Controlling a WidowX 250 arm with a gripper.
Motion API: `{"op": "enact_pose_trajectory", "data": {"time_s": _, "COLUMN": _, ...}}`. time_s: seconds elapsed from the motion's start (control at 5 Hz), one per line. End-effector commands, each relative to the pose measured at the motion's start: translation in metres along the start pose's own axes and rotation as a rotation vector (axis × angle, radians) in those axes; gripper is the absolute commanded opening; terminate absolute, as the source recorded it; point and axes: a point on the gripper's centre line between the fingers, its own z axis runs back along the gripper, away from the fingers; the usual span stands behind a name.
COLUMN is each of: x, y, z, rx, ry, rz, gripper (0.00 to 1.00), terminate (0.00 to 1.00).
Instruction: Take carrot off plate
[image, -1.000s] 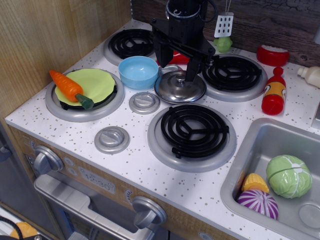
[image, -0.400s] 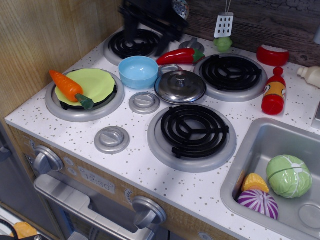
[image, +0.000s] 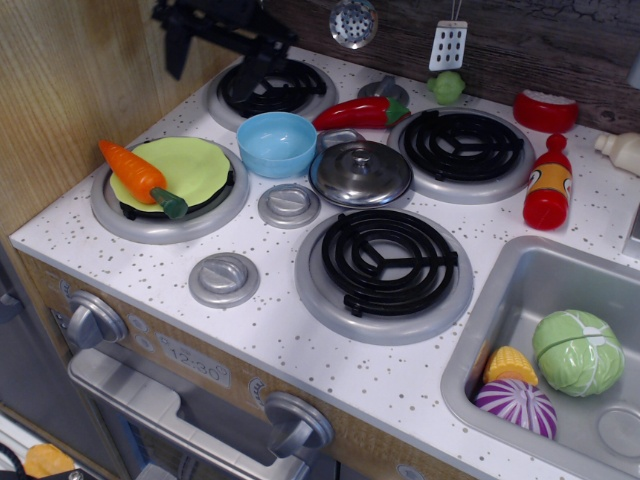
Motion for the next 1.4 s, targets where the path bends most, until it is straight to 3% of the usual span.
{"op": "enact_pose_trajectory", "data": {"time_s": 0.0, "x": 0.0, "y": 0.034, "z": -0.01, "rx": -0.029, "ry": -0.029, "rz": 0.186, "gripper": 1.0, "terminate": 0.0}}
{"op": "enact_pose_trajectory", "data": {"time_s": 0.8, "x": -0.035, "y": 0.042, "z": -0.057, "rx": -0.148, "ry": -0.041, "rz": 0.332, "gripper": 1.0, "terminate": 0.0}}
{"op": "enact_pose_trajectory", "data": {"time_s": 1.0, "x": -0.032, "y": 0.045, "z": -0.063, "rx": -0.185, "ry": -0.022, "rz": 0.324, "gripper": 0.0, "terminate": 0.0}}
{"op": "enact_pose_trajectory", "data": {"time_s": 1.2, "x": -0.025, "y": 0.044, "z": -0.066, "rx": -0.211, "ry": -0.017, "rz": 0.283, "gripper": 0.0, "terminate": 0.0}}
